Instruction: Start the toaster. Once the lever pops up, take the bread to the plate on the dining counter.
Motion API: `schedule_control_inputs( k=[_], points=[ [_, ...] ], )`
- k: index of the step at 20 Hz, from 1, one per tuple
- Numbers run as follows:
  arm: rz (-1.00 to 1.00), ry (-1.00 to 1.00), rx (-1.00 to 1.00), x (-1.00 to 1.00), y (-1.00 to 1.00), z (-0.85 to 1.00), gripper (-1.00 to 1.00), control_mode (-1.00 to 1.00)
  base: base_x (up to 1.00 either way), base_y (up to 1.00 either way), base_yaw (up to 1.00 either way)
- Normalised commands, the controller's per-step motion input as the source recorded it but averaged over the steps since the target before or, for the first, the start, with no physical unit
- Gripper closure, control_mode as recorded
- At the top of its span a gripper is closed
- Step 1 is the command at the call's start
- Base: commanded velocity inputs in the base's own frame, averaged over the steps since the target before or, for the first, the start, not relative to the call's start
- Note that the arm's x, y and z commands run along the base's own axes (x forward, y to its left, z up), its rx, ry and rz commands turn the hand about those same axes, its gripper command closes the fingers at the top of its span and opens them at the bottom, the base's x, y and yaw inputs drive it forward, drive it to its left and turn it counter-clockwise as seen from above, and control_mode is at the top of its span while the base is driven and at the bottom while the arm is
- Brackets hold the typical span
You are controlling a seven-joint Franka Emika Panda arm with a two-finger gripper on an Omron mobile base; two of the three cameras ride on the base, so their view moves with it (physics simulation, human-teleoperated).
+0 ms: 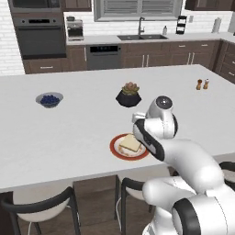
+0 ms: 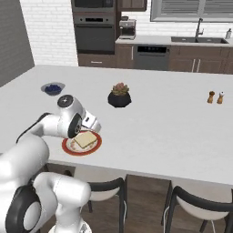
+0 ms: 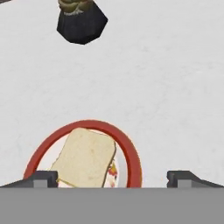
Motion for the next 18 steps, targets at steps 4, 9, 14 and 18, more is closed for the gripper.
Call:
schedule_control_inputs(
  k=[4,9,14,18],
  points=[
    [-0.09,0.09,0.00,-0.38,0.00,1.00,-1.00,-1.00,0.00,0.00,0.00],
    [-0.02,0.25,0.03,-0.84,0.00,0.94,-1.00,-1.00,0.00,0.00,0.00],
    [-0.01,0.18,0.05,-1.00,0.00,0.42,-1.00,-1.00,0.00,0.00,0.00],
    [-0.03,0.13,0.05,-1.00,-0.10,0.10,-1.00,-1.00,0.00,0.00,0.00]
  ],
)
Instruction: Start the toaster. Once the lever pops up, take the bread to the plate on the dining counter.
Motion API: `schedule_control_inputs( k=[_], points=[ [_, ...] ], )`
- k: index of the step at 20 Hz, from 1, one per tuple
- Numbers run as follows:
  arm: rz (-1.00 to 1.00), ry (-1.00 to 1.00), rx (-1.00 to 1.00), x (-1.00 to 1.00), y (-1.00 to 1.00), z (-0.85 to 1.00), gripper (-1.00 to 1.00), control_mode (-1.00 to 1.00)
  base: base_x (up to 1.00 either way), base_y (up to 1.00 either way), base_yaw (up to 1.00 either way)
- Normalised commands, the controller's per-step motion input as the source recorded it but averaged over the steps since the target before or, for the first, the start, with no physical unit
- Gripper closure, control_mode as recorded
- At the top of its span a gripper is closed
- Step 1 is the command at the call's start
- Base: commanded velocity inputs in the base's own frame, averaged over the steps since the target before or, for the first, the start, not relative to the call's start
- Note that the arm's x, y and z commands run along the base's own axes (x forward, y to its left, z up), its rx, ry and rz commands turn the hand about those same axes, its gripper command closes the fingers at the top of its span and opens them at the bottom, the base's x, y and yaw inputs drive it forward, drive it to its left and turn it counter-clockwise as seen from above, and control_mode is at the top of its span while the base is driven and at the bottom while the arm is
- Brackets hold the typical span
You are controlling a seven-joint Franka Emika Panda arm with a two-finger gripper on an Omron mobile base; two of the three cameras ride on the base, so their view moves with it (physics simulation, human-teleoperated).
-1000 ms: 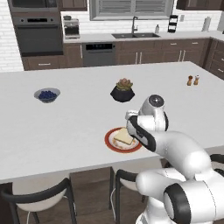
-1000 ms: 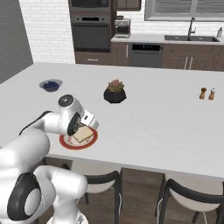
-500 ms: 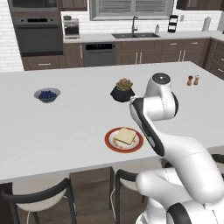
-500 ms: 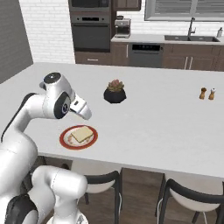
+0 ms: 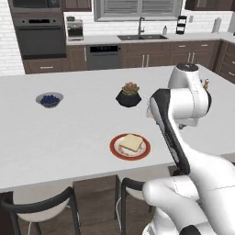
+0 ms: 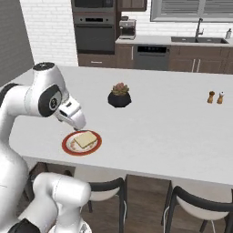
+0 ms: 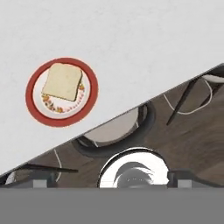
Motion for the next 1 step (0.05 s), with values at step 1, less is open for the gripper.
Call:
schedule_control_inputs(
  k=[1],
  points=[
    [-0.04,0.13,0.06,-1.00,-0.24,0.00,-1.00,-1.00,0.00,0.00,0.00]
  ],
)
